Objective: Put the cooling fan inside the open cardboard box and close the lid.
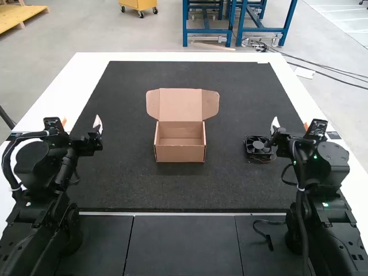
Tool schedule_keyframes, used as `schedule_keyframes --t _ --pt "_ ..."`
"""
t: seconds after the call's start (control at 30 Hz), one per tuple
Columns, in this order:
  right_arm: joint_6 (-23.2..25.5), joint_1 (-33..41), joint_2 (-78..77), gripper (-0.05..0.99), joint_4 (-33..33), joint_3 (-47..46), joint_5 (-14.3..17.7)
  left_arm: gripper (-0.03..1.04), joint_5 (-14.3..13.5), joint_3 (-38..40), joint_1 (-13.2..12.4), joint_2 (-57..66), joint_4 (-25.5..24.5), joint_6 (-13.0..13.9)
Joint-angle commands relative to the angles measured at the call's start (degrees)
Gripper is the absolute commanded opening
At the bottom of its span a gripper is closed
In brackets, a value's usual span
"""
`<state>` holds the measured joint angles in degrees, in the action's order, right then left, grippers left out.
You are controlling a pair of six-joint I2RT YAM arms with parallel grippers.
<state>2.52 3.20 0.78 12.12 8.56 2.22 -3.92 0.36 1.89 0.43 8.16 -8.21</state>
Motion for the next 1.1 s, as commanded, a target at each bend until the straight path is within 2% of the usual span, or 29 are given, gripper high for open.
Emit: schedule_keyframes --t 0.0,0.27,0.47,0.6,0.7,0.83,0.87,0.93,0.97,1.0,1.07 --pt "-0.5 -0.57 -0.78 0.91 2.65 -7.5 1.56 0.97 -1.7 2.45 -0.04 -0.51 1.5 0.56" --pt "-0.77 -1.62 1.77 0.91 3.52 -1.97 2.35 0.97 -1.88 9.04 -0.31 0.1 0.63 4.34" --pt "-0.77 -2.59 11.7 0.91 3.7 6.82 2.35 0.97 -1.97 13.97 -1.01 5.02 1.5 4.78" --pt "-0.77 -2.94 16.54 0.91 0.54 14.21 2.44 0.97 -2.05 20.56 -1.01 9.77 -2.45 4.96" --pt "-0.77 -2.94 19.7 0.91 -4.47 20.53 2.26 0.97 -2.32 25.57 -1.01 13.46 -4.74 4.96" --pt "-0.85 -2.5 24.54 0.91 -14.23 30.55 1.47 0.97 -2.76 33.65 -1.01 19.61 -10.1 4.96" --pt "-0.77 -2.41 25.68 0.91 -17.13 32.93 -0.02 0.97 -2.76 35.41 -1.01 21.11 -11.33 4.87" --pt "0.29 -2.24 27.88 0.91 -23.55 37.67 -2.83 0.97 -3.46 38.84 -0.92 23.92 -14.93 4.69" --pt "0.2 -2.24 28.93 0.91 -26.45 40.05 -3.27 0.97 -4.16 40.86 -1.01 25.33 -17.13 4.69" --pt "0.2 -2.24 29.9 0.91 -28.73 42.24 -3.27 0.97 -3.99 42.88 -1.01 27.0 -20.64 4.96" --pt "0.29 -1.8 31.92 0.91 -34.36 46.02 -3.1 0.97 -3.02 45.61 -0.57 29.54 -23.72 4.78"
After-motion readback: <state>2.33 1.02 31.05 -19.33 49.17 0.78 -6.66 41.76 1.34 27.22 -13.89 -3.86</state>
